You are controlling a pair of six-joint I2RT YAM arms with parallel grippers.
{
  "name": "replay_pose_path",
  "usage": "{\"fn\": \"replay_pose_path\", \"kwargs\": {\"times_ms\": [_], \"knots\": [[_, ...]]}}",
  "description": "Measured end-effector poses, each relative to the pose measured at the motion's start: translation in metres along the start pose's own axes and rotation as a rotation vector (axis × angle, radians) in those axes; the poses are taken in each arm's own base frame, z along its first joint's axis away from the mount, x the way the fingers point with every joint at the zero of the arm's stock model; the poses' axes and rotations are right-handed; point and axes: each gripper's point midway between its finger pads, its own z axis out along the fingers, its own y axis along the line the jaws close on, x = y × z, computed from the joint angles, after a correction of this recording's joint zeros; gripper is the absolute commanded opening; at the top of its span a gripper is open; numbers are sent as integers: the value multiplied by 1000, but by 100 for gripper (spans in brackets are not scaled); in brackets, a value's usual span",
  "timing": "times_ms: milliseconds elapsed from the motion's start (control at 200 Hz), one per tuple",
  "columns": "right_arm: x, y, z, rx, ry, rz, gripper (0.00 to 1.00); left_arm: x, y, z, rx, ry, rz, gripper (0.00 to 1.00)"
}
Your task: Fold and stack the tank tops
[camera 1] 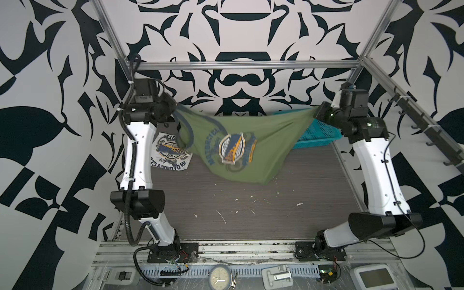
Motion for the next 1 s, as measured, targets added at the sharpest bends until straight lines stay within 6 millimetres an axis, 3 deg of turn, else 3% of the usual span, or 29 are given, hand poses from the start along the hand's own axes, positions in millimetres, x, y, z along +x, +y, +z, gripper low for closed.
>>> {"fn": "replay_pose_path", "kwargs": {"times_ms": [50,110,185,225,290,400,480,540,600,660,730,835,920,1000], "knots": [[-10,9,-19,-40,-40,-2,0,-16,-9,-28,34,-60,12,0],[-9,14,-39,-81,-57,-1,0,-16,-7,-54,47,-90,19,0],[11,14,-55,-124,-38,12,0,6,12,-74,34,-79,12,0],[31,9,-57,-136,-3,21,0,28,30,-76,8,-44,4,0],[73,-2,-51,-147,90,46,0,65,58,-72,-30,19,-10,0],[158,-29,-35,-128,286,87,0,150,130,-42,-155,193,-53,0],[235,-60,-19,-69,474,123,0,223,196,-19,-298,361,-96,0],[292,-84,-15,-10,614,151,0,271,238,-16,-403,479,-131,0],[342,-106,-20,47,740,178,0,303,268,-21,-481,557,-167,0],[376,-122,-29,93,830,196,0,317,284,-25,-521,586,-193,0],[391,-129,-33,117,865,203,0,317,290,-26,-531,582,-207,0],[385,-129,-30,117,841,189,0,304,284,-21,-508,545,-203,0],[368,-125,-24,115,807,168,0,282,269,-15,-473,501,-191,0],[340,-115,-15,96,740,143,0,256,251,-9,-430,446,-174,0]]}}
